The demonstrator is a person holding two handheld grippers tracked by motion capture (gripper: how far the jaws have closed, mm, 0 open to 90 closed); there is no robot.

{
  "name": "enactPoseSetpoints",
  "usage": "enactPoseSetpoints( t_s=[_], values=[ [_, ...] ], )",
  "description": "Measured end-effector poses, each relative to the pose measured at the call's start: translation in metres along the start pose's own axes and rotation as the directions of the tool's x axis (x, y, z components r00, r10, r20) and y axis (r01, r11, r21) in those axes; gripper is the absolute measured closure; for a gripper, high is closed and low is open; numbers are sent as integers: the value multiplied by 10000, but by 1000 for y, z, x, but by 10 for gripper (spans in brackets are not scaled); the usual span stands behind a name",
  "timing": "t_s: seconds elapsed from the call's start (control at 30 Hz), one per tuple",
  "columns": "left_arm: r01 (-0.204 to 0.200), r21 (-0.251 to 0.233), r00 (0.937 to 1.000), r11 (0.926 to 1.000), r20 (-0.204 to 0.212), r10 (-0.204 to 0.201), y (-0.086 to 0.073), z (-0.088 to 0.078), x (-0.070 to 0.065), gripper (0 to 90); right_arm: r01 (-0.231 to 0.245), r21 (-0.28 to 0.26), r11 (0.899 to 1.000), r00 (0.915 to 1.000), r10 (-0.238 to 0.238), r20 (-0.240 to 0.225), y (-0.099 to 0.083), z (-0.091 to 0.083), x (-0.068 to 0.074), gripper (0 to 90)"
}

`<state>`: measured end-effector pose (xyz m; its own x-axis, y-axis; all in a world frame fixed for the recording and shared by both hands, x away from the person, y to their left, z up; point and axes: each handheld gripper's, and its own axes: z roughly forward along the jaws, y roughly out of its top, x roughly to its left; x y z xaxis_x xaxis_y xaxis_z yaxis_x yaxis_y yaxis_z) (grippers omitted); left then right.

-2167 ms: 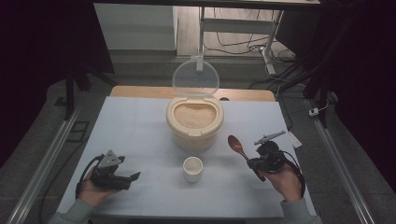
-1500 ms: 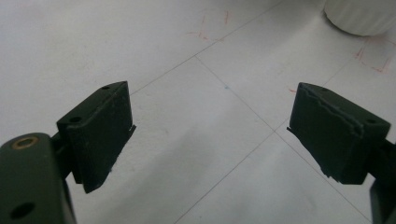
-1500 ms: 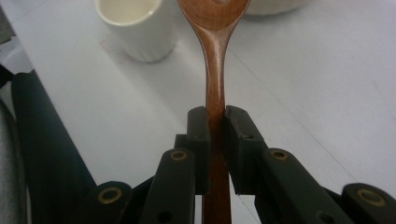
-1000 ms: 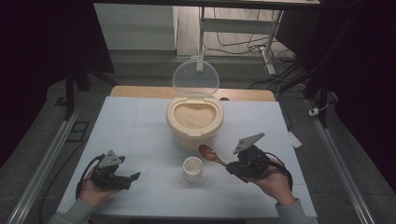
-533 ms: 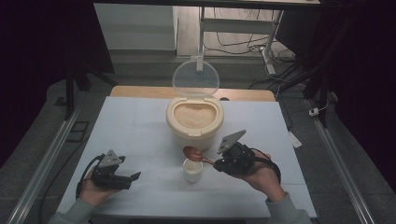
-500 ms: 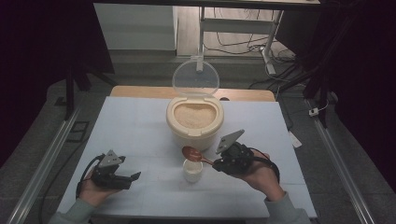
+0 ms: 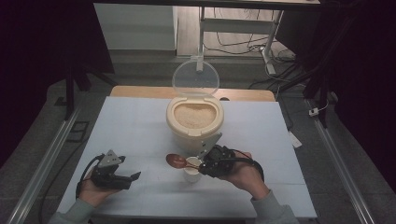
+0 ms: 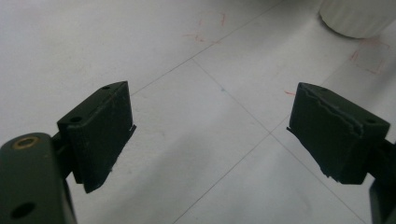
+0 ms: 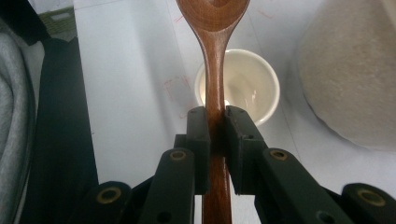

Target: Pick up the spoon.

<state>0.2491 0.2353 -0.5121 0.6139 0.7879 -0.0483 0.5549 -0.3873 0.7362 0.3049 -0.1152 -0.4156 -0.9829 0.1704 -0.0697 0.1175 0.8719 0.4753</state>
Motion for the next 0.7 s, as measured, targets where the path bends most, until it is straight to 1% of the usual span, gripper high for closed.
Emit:
enactPoseSetpoints(
  t_s=[0.03, 0.1, 0.17, 0.23, 0.3, 0.47, 0.57, 0.6, 0.7],
  values=[
    [-59, -27, 10000, 10000, 17, 59, 1, -1, -1, 133, 0, 0, 10000, 10000, 0, 0, 0, 0, 0, 797],
    [-139, -126, 9999, 9998, 58, 140, 3, -3, -3, 133, 157, 136, 9998, 9999, -158, 24, 1, 2, 2, 797],
    [-226, -302, 9996, 9993, 178, 232, 7, -8, -6, 135, 208, 154, 9997, 9998, -208, 36, 2, 3, 3, 797],
    [-353, -497, 9989, 9981, 295, 368, 12, -12, -9, 140, 161, 182, 9997, 9999, -161, -11, 2, 3, 5, 797],
    [-486, -651, 9978, 9967, 420, 514, 17, -17, -13, 145, 264, 152, 9995, 9996, -264, -31, 2, 4, 4, 797],
    [-722, -922, 9938, 9931, 783, 795, 33, -22, -22, 149, 234, 191, 9995, 9997, -233, -26, 2, 5, 5, 797],
    [-965, -1075, 9892, 9895, 995, 1073, 45, -23, -30, 152, 284, 190, 9994, 9996, -284, -25, 2, 6, 6, 797],
    [-1112, -1108, 9867, 9876, 1062, 1230, 49, -24, -33, 152, 298, 195, 9994, 9996, -298, 15, 2, 6, 6, 797],
    [-1533, -1189, 9760, 9810, 1369, 1691, 64, -24, -44, 165, 370, 222, 9991, 9993, -369, -32, 3, 8, 7, 798]
  ],
)
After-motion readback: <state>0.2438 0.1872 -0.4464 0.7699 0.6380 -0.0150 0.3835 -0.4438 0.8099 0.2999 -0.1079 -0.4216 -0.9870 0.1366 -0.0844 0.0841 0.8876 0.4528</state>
